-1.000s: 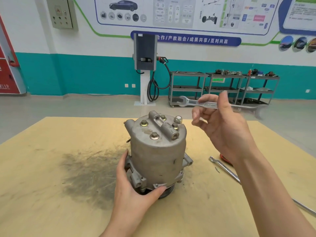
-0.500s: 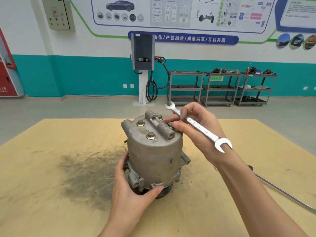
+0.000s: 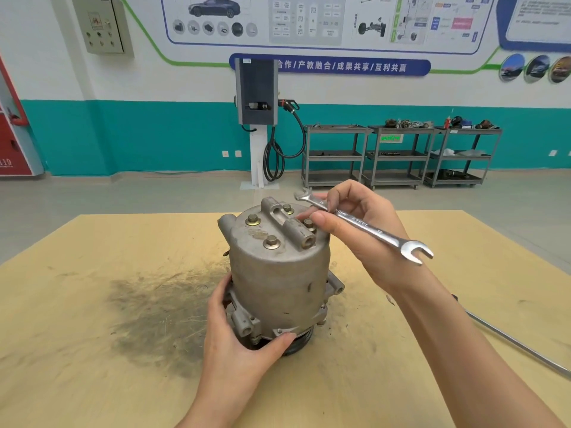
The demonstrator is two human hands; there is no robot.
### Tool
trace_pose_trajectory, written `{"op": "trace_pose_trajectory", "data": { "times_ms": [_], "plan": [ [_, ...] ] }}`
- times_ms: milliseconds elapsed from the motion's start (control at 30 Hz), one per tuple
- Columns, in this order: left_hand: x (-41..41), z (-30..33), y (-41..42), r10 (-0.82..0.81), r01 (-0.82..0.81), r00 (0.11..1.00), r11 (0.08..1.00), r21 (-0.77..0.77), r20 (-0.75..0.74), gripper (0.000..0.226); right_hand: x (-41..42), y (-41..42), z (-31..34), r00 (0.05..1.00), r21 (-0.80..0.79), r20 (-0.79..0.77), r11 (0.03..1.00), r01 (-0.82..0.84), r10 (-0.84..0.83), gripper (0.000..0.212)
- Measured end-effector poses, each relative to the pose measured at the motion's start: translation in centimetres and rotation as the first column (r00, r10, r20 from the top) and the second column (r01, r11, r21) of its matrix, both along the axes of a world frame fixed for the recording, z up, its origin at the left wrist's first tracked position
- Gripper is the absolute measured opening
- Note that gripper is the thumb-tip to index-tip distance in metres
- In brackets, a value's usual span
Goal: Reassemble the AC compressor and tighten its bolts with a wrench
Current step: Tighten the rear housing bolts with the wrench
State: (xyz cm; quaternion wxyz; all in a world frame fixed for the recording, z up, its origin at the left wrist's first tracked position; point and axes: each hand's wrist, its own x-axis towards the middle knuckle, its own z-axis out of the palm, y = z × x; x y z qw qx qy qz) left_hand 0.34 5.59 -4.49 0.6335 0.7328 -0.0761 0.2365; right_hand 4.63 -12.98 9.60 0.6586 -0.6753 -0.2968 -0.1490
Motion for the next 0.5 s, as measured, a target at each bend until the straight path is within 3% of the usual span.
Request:
{"op": "trace_pose_trajectory", "data": {
  "times_ms": [133, 267, 500],
  "plan": [
    [0.0, 0.0, 0.0, -0.007, 0.007, 1.000, 1.000, -0.005, -0.004, 0.107, 0.0, -0.3, 0.2, 0.995, -0.005, 0.038, 0.995, 0.095, -0.095, 0.021],
    [-0.1, 0.1, 0.0, -0.009, 0.009, 1.000, 1.000, -0.007, 0.001, 0.104, 0.2, -0.9, 0.5, 0.986, 0.102, 0.047, 0.983, 0.154, -0.159, 0.019],
    [-0.2, 0.3, 0.0, 0.013, -0.013, 1.000, 1.000, 0.014, 0.008, 0.104, 0.7, -2.9, 1.0, 0.942, 0.239, -0.283, 0.964, -0.113, 0.181, 0.015]
  ]
}}
